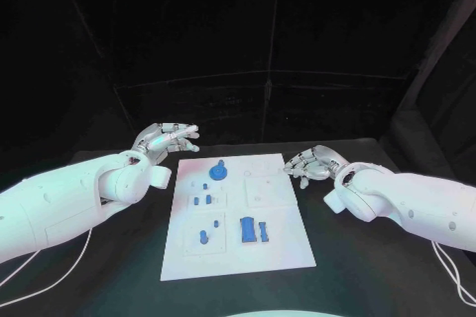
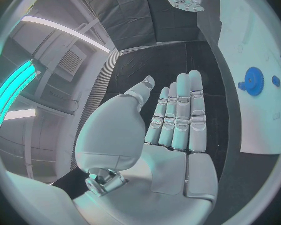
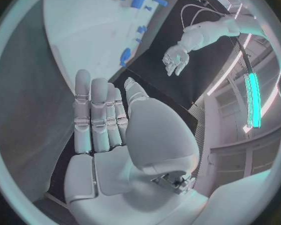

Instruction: Assemble the parts on the task board

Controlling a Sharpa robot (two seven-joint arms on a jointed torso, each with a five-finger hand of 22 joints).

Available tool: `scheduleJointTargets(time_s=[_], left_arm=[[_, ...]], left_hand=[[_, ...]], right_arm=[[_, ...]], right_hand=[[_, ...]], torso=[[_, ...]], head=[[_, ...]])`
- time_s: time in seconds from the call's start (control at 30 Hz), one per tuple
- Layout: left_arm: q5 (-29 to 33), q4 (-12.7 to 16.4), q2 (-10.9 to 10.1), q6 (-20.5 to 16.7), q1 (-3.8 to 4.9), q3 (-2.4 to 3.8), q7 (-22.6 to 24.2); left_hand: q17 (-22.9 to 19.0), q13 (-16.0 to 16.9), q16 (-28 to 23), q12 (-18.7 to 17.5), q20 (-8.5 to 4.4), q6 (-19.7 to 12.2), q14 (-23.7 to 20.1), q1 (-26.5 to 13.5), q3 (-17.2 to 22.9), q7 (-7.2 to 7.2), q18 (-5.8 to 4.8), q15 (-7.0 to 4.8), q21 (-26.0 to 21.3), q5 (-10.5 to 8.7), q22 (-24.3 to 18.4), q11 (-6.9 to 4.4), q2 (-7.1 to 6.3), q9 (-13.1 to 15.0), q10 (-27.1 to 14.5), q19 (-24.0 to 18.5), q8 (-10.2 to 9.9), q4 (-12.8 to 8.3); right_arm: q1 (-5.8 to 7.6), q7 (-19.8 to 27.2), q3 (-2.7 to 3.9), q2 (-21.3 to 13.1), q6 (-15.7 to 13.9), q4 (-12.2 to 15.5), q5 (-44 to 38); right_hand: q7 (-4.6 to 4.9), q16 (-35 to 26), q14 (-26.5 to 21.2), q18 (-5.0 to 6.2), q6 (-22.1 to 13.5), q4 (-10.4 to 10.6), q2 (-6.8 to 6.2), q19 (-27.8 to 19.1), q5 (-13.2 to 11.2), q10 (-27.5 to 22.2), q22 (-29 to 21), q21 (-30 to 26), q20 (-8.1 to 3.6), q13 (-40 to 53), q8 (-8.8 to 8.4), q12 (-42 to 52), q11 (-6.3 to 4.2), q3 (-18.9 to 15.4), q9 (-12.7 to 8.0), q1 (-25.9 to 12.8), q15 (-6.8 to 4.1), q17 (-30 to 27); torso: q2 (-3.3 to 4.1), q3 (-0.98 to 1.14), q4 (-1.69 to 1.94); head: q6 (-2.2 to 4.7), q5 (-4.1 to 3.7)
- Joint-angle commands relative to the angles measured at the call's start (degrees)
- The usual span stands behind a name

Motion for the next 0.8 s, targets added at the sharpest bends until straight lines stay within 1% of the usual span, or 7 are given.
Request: scheduleJointTargets(time_s=[0.03, 0.23, 0.43, 0.47, 0.5, 0.73, 0.8], left_arm=[[3.0, -2.9, 1.6, 0.1, -0.22, 0.04, 4.0], [6.8, -7.3, 4.5, -2.3, -1.09, 0.08, 7.3], [7.9, -9.3, 6.8, -3.6, -1.53, 0.13, 8.7], [5.5, -9.0, 6.5, -2.0, -1.55, 0.09, 5.3], [5.5, -8.9, 6.5, -2.1, -1.56, 0.09, 5.3], [4.7, -5.4, 5.4, -6.0, -2.38, 0.64, 5.7], [4.3, -3.5, 4.9, -8.1, -2.81, 0.93, 5.9]], left_hand=[[-3.3, -0.8, -7.7, -2.5, 1.41, 0.0, -3.4, 0.9, 0.0, 0.27, -0.24, 1.58, -4.7, -0.25, -3.3, 0.67, 0.83, -0.3, 0.4, -4.3, -1.0, 0.5], [-9.8, -0.8, -21.6, -10.7, 5.95, -3.7, -11.1, 2.0, -2.1, -1.11, -1.55, 6.91, -15.0, -0.34, -10.2, 4.55, 0.75, -0.6, -6.8, -17.8, -4.9, 0.4], [-12.4, -0.7, -26.9, -13.4, 7.99, -3.8, -10.6, 2.8, -4.2, -1.01, 0.1, 7.49, -15.3, -0.32, -13.7, 4.75, 1.69, -0.5, -6.8, -24.3, -5.8, 0.4], [-14.3, -4.4, -30.4, -15.0, 2.93, -20.1, -25.9, -19.7, -7.4, -3.69, -3.42, 4.39, -18.8, -3.15, -17.0, 1.33, 3.56, -4.3, -23.2, -35.1, -9.5, 0.3], [-14.5, -4.4, -30.9, -19.3, 2.98, -20.4, -25.8, -19.8, -7.7, -3.63, -3.25, 4.48, -18.8, -3.15, -17.2, 1.35, 3.56, -4.3, -23.2, -35.4, -9.5, 0.3], [-19.4, -4.4, -33.2, -19.3, 0.28, -29.6, -33.8, -31.9, -9.7, -4.92, -4.22, 2.77, -18.8, -3.15, -19.3, -0.36, 3.56, -4.3, -32.0, -41.6, -9.5, 0.3], [-19.4, -4.4, -33.7, -19.3, -0.39, -31.9, -35.9, -34.9, -10.1, -5.27, -4.29, 2.34, -18.8, -3.15, -19.7, -0.81, 3.56, -4.3, -34.2, -43.1, -9.5, 0.3]], right_arm=[[0.44, 13.8, 0.06, 2.8, 1.5, -4.4, 18.9], [0.68, 20.3, 0.35, 9.9, 6.1, -12.9, 25.4], [0.71, 23.0, 1.28, 14.0, 8.1, -18.4, 27.6], [0.59, 17.7, 1.2, 13.7, 4.7, -17.3, 22.6], [0.58, 17.7, 1.21, 13.6, 4.7, -17.3, 22.7], [0.05, 19.3, 1.49, 12.3, 0.8, -13.4, 24.9], [-0.24, 20.1, 1.64, 11.6, -1.3, -11.2, 26.1]], right_hand=[[1.93, -10.5, -3.0, 0.18, -1.5, -0.3, -0.14, -2.9, -0.8, -0.6, -5.3, -8.2, 1.97, -8.6, -1.68, -8.8, 1.48, 0.5, -1.2, 1.6, 2.2, -5.6], [1.93, -27.5, -6.4, 0.6, 1.6, -0.4, 0.53, -4.5, -3.3, 4.6, -15.3, -22.7, 5.07, -25.6, -5.86, -21.3, 2.54, 1.2, -4.8, 2.0, 4.51, -17.9], [1.46, -33.6, -6.8, 0.34, 2.7, -2.0, 1.41, -3.4, -3.9, 5.4, -19.4, -28.4, 6.29, -32.0, -9.1, -25.4, 3.81, 0.9, -6.9, 1.1, 5.65, -23.7], [-1.54, -35.9, -26.1, -3.09, -14.0, -3.6, -0.13, -21.0, -6.8, -13.0, -21.6, -32.1, 2.67, -33.3, -10.41, -28.7, 1.28, 1.4, -8.8, -23.2, 0.18, -27.0], [-1.57, -36.4, -26.1, -3.09, -13.9, -3.9, -0.13, -20.9, -6.8, -13.0, -21.9, -32.6, 2.79, -33.8, -14.52, -29.0, 1.36, 1.4, -9.0, -23.5, 0.18, -27.6], [-3.22, -38.2, -36.4, -4.08, -22.7, -8.3, -0.13, -30.2, -8.6, -22.8, -23.5, -35.1, 0.85, -38.2, -14.52, -31.2, 0.18, 1.4, -14.0, -36.8, 0.18, -29.9], [-3.66, -38.6, -39.2, -4.62, -25.0, -8.3, -0.13, -32.7, -9.0, -25.4, -23.8, -35.7, 0.35, -38.2, -14.52, -31.7, -3.94, 1.4, -14.0, -40.2, 0.18, -30.4]], torso=[[-1.67, -0.15, -0.08], [-2.29, 0.2, -0.66], [-2.24, 0.38, -0.09], [-2.14, 0.27, -0.44], [-2.14, 0.28, -0.42], [-2.58, 0.63, 0.44], [-2.66, 0.7, 0.6]], head=[[1.66, 0.2], [4.11, 0.51], [5.0, 0.32], [4.73, 0.44], [4.74, 0.47], [5.25, 2.12], [5.34, 2.42]])
